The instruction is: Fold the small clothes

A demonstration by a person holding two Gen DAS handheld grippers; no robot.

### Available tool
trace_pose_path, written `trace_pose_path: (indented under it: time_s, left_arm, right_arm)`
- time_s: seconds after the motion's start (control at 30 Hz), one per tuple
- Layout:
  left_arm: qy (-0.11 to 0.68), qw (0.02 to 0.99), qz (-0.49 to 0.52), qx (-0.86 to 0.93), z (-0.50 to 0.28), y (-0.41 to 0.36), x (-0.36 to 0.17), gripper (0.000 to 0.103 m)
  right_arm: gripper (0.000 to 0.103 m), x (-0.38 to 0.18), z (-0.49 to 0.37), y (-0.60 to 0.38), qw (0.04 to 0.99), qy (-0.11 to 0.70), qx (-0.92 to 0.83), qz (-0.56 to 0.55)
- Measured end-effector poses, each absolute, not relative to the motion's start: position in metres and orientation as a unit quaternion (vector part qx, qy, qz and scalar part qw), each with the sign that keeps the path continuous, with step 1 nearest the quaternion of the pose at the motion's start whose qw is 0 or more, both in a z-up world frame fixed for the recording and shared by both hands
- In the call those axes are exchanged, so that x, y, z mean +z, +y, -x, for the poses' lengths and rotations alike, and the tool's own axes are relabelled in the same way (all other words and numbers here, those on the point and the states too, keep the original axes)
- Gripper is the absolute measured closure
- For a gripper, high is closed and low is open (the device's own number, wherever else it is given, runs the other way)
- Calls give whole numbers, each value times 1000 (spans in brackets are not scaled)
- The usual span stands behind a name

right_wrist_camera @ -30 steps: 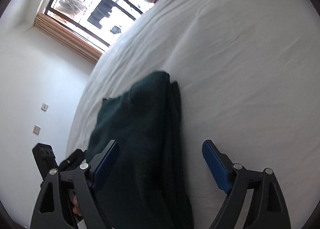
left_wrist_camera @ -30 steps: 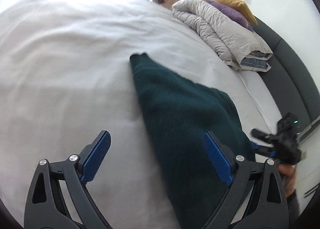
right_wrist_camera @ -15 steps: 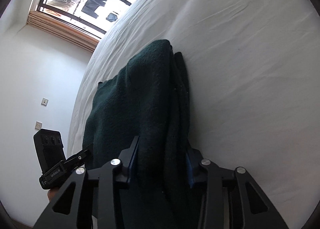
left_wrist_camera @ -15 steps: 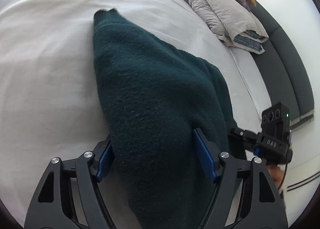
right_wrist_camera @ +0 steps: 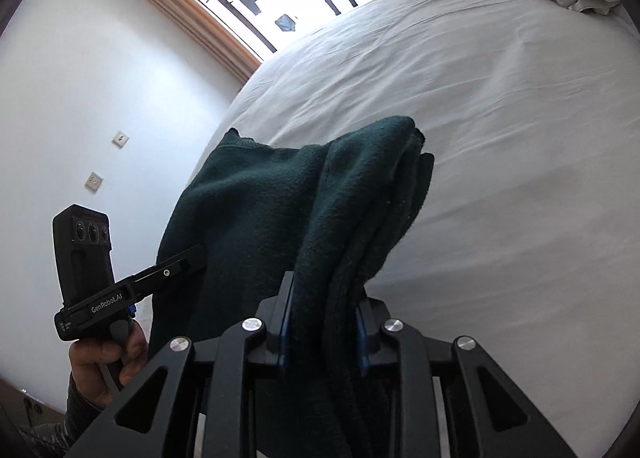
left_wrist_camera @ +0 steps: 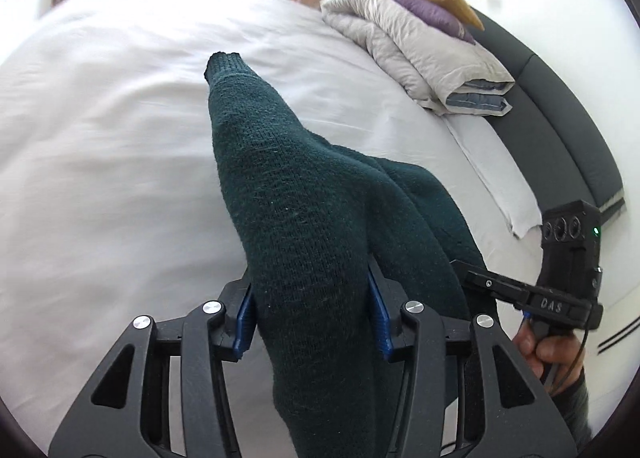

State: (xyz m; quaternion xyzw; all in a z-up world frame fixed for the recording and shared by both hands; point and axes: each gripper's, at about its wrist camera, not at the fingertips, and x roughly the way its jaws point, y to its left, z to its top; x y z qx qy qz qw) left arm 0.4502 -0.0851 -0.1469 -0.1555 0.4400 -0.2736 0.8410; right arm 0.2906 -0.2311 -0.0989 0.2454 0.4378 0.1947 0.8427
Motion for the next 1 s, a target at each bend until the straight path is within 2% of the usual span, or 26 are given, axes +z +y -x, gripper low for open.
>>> trace_pose_path:
  time_s: [0.13,0.23,0.3,0.33,0.37,0.4,0.53,0.63,0.77,0.8,0.9,1.0]
  left_arm:
    - [424,863,139,-235,-395,-18,-145,58]
    - [443,853,164,-221,-369,31,-173,57]
    - [459,849,153,-216,-361,48,-202,50]
    - [471,844,147,-210,-359,53,-222,45]
    - [473,840,160,-211,-356,61,-240,36]
    - [458,840,190,-223,-351,70,-246,35]
    - [434,852,199,-213,-332,81,-241,34]
    - [408,879,165,-185,-318,77,-224,34]
    - [356,911,146,-150,-286,84,-196,34]
    - [350,914,140,-152,-277,81,-191,29]
    - [362,912,108,-160,-273,52,-189,26]
    - [397,901,90,-152,-275,39,-215,26]
  right_arm:
    - [76,-107,-269,-160,831,440,238,-245]
    - [76,-127,-256,-119,815,453,252,-259]
    - [74,-154,-253,-104,799,474,246,-277]
    - [66,-172,-250,-99,792,491,235,-277]
    - [63,-188,-249,-99,787,505,215,-281]
    - [63,-195,-243,-106,785,491,217,-310]
    - [38,-186,-219,-141,787,447,185,-383]
    - [38,-170,-205,-165,806,423,150,-385]
    - [52,-137,-188,-150,829,394,192,-347]
    - [53,-130,-187,-137,828,389,218,-339]
    - [54,-124,-191,-103,820,387,281,-314]
    - [54,-145,-202,-81,810,426,279,-292]
